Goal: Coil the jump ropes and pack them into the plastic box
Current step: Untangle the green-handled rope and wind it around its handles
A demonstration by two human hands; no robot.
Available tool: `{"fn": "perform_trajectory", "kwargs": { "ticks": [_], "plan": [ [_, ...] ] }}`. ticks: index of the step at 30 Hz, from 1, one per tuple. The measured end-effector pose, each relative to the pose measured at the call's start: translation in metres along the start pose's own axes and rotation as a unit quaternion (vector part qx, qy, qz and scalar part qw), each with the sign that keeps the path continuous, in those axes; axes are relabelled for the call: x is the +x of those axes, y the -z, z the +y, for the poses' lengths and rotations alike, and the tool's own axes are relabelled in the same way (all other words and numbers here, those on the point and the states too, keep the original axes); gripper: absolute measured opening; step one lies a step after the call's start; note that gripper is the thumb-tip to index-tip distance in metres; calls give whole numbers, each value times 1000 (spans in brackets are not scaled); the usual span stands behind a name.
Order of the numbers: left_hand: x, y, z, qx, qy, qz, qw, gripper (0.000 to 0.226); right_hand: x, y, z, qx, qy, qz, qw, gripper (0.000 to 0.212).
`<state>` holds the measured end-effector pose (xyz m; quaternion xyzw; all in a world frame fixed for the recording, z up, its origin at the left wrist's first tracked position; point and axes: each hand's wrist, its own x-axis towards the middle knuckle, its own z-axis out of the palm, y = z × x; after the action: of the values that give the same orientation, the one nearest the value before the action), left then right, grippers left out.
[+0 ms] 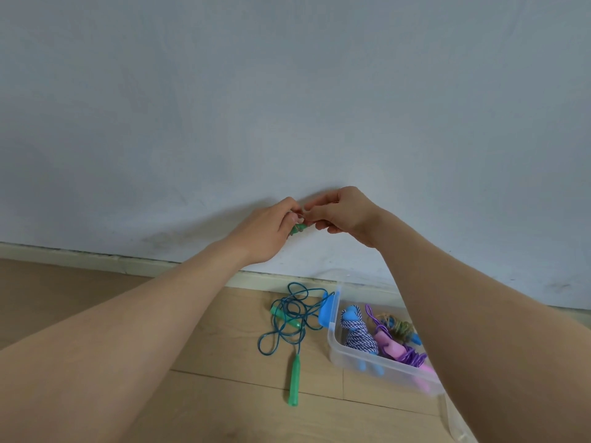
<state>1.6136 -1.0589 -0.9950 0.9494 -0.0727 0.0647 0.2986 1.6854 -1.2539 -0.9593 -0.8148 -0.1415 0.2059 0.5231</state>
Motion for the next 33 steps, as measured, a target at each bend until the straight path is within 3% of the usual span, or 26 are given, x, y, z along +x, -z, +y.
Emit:
{"fn": "perform_trajectory", "kwargs": {
  "ticks": [4, 8, 23, 33],
  "plan": [
    [1, 0, -2, 31, 11, -3, 999, 23, -1, -2, 2, -24, 38, 0, 999, 29],
    [2, 2, -1, 38, 30, -9, 999, 26, 2, -8, 6, -39, 63, 4, 997, 25],
    [0, 13, 9, -113, 102, -10, 988, 26, 3, -31, -9, -58, 106, 28, 992, 21],
    [0, 18, 11, -171, 118, -68, 976, 31, -1, -28, -9, -32, 83, 33, 995, 21]
  ]
}}
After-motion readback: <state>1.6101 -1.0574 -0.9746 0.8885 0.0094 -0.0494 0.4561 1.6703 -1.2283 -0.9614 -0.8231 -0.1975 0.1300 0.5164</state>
